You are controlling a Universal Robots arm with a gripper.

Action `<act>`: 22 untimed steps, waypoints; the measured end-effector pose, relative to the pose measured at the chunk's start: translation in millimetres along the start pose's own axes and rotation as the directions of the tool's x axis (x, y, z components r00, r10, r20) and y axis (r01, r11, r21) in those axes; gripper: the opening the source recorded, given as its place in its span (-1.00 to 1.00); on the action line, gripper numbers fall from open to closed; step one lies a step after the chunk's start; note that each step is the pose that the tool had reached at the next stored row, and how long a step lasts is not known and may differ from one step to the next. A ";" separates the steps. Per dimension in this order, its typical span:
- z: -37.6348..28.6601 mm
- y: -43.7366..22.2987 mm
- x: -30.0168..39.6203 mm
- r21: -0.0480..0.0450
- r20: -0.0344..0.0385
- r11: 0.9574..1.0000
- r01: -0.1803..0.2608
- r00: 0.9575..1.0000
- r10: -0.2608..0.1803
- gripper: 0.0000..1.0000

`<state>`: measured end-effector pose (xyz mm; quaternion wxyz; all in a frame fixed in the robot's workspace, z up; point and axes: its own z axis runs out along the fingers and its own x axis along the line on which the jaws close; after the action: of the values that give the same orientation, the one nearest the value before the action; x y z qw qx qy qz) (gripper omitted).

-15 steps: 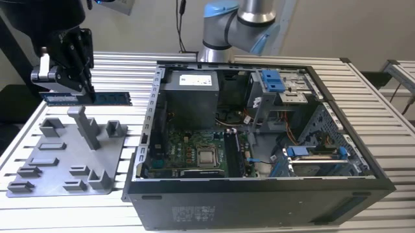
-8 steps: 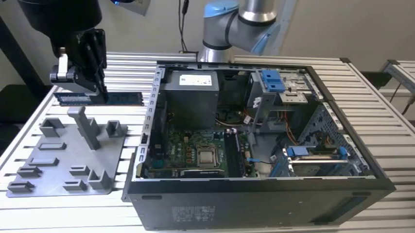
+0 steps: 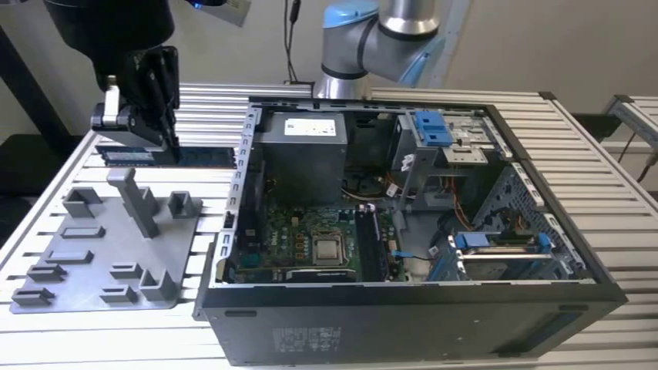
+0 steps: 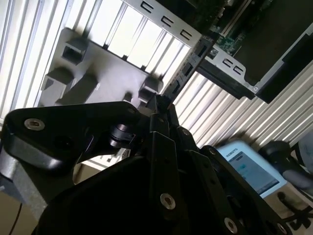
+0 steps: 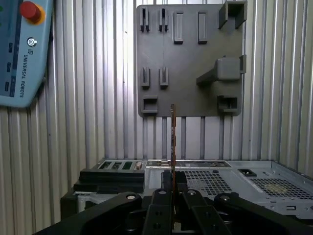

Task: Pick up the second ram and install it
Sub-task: 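Pick up the second ram and move it above second insertion slot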

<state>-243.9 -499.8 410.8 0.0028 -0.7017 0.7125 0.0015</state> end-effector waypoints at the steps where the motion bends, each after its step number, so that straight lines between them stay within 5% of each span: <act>1: 0.0 -2.0 0.0 0.000 0.000 1.000 0.000 1.000 0.000 -0.71; 22: 0.1 -46.5 -0.7 -0.006 0.000 1.000 0.000 1.000 0.000 -0.71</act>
<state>-197.3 -499.7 410.8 0.0007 -0.7016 0.7125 0.0036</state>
